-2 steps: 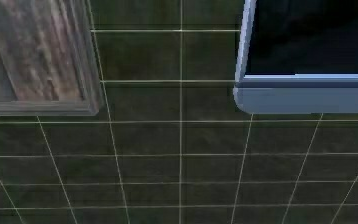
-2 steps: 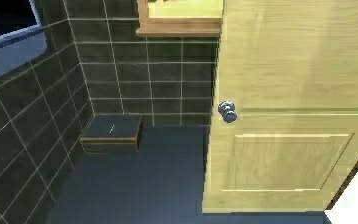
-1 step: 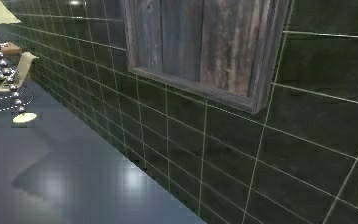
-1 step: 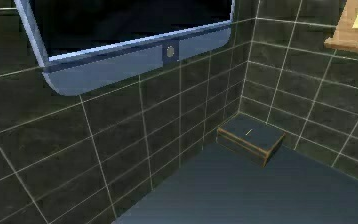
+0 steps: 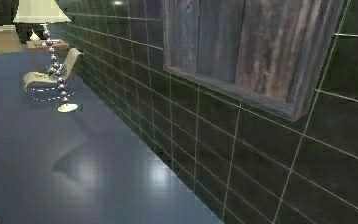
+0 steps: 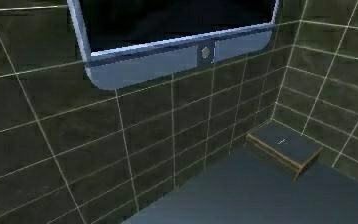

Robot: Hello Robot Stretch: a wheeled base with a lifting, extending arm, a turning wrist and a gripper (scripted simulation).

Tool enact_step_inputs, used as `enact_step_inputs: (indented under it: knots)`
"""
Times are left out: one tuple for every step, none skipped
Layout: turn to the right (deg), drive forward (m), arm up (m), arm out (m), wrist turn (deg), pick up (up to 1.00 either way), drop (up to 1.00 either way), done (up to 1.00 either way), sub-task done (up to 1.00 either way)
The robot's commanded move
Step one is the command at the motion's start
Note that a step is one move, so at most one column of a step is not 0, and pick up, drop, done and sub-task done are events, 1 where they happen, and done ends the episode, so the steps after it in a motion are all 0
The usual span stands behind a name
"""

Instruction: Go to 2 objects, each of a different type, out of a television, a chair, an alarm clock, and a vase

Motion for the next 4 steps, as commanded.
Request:
enact_step_inputs:
  knots:
    - [0.0,0.30,0.00,0.00,0.0,0.00,0.00,0.00,0.00]
    - [45.0,0.00,0.00,0.00,0.0,0.00,0.00,0.00,0.00]
    - [45.0,0.00,0.00,0.00,0.0,0.00,0.00,0.00,0.00]
    - [18.0,0.00,0.00,0.00,0.0,0.00,0.00,0.00,0.00]
